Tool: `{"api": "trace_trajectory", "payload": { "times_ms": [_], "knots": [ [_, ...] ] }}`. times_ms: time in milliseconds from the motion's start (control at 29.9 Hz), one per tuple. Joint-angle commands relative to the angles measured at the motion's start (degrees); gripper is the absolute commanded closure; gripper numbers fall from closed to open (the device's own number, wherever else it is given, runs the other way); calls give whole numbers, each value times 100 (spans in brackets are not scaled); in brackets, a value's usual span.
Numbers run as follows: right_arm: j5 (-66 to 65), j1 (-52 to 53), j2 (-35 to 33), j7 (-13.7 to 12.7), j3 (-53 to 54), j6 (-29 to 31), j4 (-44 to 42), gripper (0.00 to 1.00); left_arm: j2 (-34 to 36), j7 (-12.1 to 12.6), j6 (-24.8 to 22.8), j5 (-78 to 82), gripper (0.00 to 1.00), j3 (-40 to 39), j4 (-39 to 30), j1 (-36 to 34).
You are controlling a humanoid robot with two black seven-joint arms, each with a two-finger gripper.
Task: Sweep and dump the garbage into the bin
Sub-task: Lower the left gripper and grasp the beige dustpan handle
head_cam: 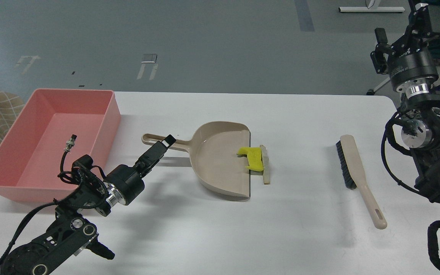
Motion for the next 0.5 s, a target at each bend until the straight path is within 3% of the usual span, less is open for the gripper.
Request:
{"api": "trace_trajectory", "payload": {
  "times_ms": [0,201,468],
  "knots": [
    [9,7,7,0,0,4,-1,0,-72,0,96,-4,3,33,181,6],
    [0,-2,16,0,0,-5,-1,0,-397,0,377,-4,3,94,585,-90],
    [0,7,7,0,0,-5,-1,0,-643,26,386,-13,8,94,1025,-424]
  ]
}}
